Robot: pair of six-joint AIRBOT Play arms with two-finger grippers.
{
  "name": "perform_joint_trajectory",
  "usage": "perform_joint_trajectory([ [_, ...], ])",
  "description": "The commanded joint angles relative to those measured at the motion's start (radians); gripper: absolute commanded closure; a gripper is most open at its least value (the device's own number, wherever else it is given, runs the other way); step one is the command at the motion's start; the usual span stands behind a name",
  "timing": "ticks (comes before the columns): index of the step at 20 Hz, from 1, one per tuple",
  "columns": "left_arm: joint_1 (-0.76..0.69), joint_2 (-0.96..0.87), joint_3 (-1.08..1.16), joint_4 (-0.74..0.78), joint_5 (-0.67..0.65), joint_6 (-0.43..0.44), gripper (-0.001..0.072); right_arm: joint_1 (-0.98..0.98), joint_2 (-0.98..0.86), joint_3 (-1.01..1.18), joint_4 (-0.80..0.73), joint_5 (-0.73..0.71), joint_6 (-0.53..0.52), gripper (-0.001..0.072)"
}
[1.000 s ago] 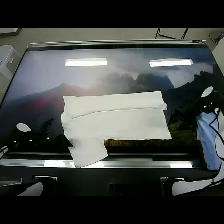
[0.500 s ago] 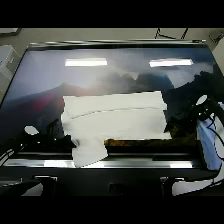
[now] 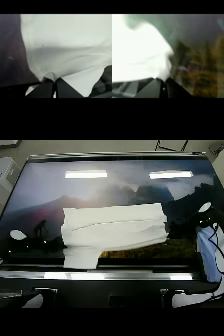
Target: Fold the clothes and pants, and hang the long-sleeved shirts on hangers.
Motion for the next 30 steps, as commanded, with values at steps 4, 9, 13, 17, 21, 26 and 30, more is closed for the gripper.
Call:
perform_joint_trajectory([
  [4, -0.008, -0.271, 0.449, -0.003, 0.025, -0.039, 0.0685, 0.090, -0.141, 0.371, -0.027, -0.120, 0.140, 0.0679],
  [9, -0.053, -0.592, 0.873, -0.002, -0.001, -0.119, 0.0685, 0.095, -0.288, 0.516, 0.071, -0.251, 0.188, 0.0679],
  [13, -0.071, -0.749, 0.944, -0.003, -0.052, -0.158, 0.0685, 0.095, -0.372, 0.516, 0.183, -0.313, 0.189, 0.0677],
  [17, -0.053, -0.765, 0.959, -0.003, -0.128, -0.147, 0.0236, 0.072, -0.356, 0.525, 0.181, -0.241, 0.166, 0.0183],
  [21, 0.002, -0.687, 0.992, -0.003, -0.192, -0.101, 0.0177, -0.016, -0.338, 0.524, 0.094, -0.113, 0.127, -0.0008],
  [26, -0.033, -0.587, 0.992, -0.003, -0.192, -0.100, 0.0179, 0.020, -0.428, 0.523, 0.325, -0.078, 0.076, -0.0002],
  [30, -0.109, -0.557, 0.992, -0.003, -0.187, -0.094, 0.0181, 0.090, -0.454, 0.523, 0.325, -0.102, 0.114, 0.0217],
])
